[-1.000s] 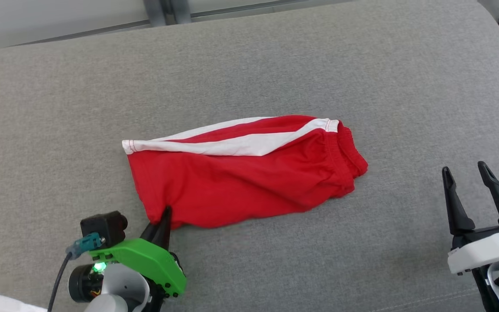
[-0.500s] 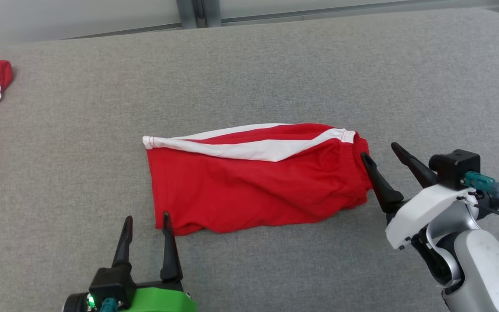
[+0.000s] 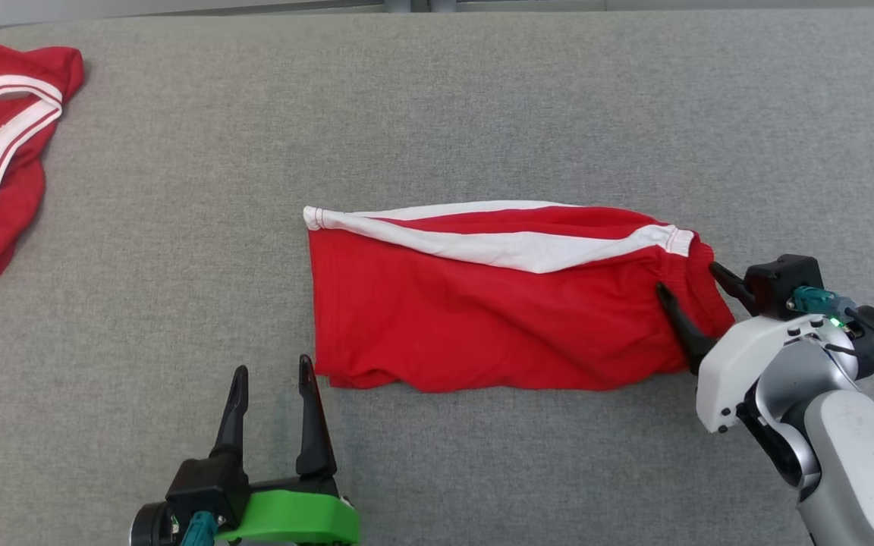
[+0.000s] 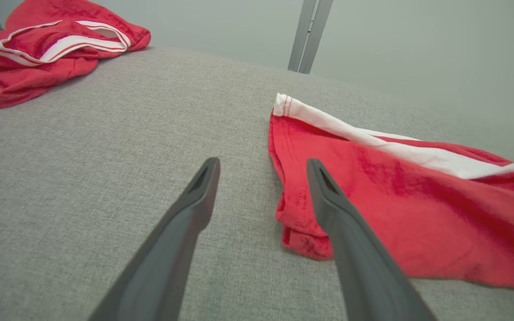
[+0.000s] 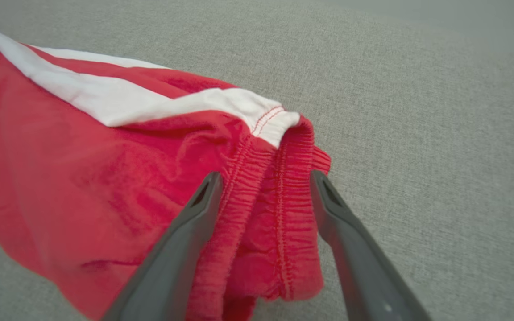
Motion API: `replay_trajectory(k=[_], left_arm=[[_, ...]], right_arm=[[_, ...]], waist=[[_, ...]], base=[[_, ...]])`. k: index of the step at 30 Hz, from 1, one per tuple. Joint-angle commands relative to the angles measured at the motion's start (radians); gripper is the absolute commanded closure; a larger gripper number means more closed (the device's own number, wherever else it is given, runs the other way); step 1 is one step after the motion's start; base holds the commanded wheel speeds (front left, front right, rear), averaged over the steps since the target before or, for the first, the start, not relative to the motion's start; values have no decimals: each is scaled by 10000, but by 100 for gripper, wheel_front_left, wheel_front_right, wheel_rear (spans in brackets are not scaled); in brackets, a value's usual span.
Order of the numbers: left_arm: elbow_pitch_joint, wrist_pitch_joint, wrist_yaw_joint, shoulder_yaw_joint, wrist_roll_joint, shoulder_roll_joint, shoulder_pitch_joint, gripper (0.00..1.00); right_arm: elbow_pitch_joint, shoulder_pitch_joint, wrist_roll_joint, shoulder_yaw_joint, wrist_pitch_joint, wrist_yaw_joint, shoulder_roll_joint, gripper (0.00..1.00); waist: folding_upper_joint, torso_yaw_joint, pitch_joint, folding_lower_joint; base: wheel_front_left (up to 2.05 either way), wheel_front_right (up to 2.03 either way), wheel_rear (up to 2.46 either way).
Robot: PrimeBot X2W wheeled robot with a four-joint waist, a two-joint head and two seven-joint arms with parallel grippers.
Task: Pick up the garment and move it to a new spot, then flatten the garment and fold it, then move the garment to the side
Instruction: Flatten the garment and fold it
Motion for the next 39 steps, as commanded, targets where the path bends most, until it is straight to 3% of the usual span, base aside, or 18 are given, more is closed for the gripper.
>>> replay_trajectory(k=[1, 7, 15, 28, 29, 30, 31, 35, 39], left_arm=[[25, -31, -114, 128, 93, -37, 24, 0], [109, -33, -407, 567, 326, -204, 58, 0], [258, -32, -685, 699, 441, -299, -52, 0], [354, -32, -683, 385, 167, -333, -106, 0], [340, -32, -699, 361, 151, -334, -97, 0], [320, -33, -699, 341, 124, -333, -74, 0], [322, -33, -722, 323, 120, -333, -45, 0], [329, -33, -853, 374, 240, -332, 124, 0], [420, -33, -1018, 498, 422, -331, 333, 0]], right_arm=[[31, 40, -82, -131, 21, -9, -90, 0], [58, 355, 2, -732, 149, -9, -90, 0], [291, 193, 729, -674, 532, -7, 63, 0], [1492, -112, 3189, -828, 1431, -1, 168, 0], [1505, -102, 3423, -810, 1460, 0, 214, 12], [1540, -83, 3777, -835, 1483, 0, 268, 79], [1555, -75, 4049, -842, 1490, 0, 312, 100], [1521, -90, 5324, -1255, 1545, -3, 169, 100], [1547, -46, 6414, -2083, 1939, -6, -425, 100]], waist=[[0, 110, 116, 0], [0, 54, 118, 0], [0, 127, 216, 0], [0, 944, 229, 0], [0, 960, 198, 0], [0, 969, 150, 0], [0, 964, 104, 0], [0, 846, -159, 0], [0, 674, -473, 0]], base=[[0, 0, 0], [0, 0, 0], [0, 0, 0], [0, 0, 0], [0, 0, 0], [0, 0, 0], [0, 0, 0], [0, 0, 0], [0, 0, 0]])
